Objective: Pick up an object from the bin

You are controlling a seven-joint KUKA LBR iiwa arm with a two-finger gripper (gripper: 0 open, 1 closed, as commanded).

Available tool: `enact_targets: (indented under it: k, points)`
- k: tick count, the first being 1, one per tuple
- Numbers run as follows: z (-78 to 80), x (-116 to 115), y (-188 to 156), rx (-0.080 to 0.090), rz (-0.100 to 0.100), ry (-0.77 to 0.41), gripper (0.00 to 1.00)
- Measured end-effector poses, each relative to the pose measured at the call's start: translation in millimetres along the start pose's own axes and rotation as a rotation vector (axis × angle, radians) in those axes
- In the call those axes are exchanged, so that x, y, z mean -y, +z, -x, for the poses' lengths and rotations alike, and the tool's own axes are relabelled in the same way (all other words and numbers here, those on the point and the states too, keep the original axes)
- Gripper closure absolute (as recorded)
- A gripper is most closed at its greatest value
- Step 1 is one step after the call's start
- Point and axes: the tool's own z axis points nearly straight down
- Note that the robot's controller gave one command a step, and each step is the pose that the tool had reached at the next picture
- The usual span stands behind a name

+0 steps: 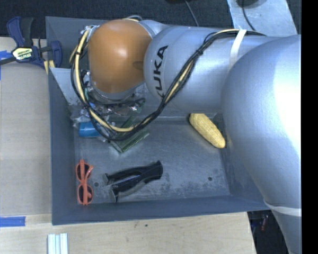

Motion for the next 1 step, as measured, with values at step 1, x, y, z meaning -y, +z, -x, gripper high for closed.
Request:
enact_targets:
  k: [1]
  points:
    - [-0.1, 0.0, -1.7, 0.001, 0.0, 0.001, 1.0]
